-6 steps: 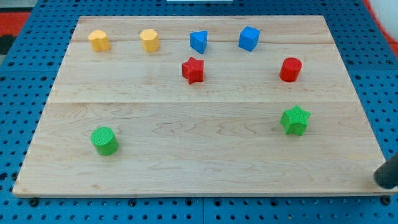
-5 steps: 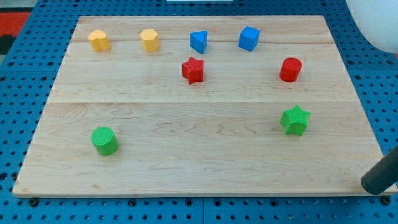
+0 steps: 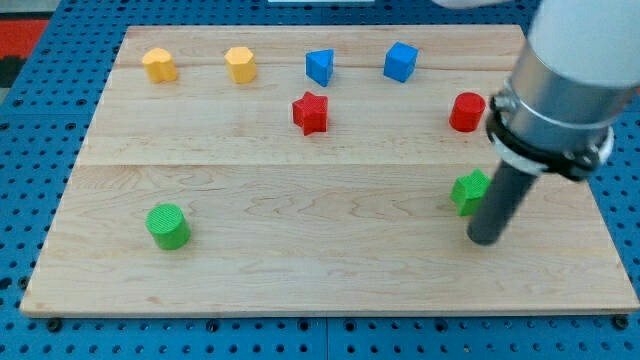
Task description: Move the green star slightly up
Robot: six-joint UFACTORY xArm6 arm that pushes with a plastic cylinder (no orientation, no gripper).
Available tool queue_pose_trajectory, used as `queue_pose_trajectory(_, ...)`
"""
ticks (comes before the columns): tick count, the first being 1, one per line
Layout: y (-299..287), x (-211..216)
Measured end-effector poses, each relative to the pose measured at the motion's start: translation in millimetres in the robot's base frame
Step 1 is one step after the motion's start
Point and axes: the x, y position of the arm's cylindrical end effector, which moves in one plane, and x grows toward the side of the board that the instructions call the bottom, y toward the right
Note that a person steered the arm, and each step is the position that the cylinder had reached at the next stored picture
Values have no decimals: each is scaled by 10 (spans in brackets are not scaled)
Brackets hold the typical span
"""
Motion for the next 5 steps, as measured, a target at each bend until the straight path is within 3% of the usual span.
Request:
queue_pose_trajectory(2,273,-223)
queue_pose_trajectory(5,851,-144)
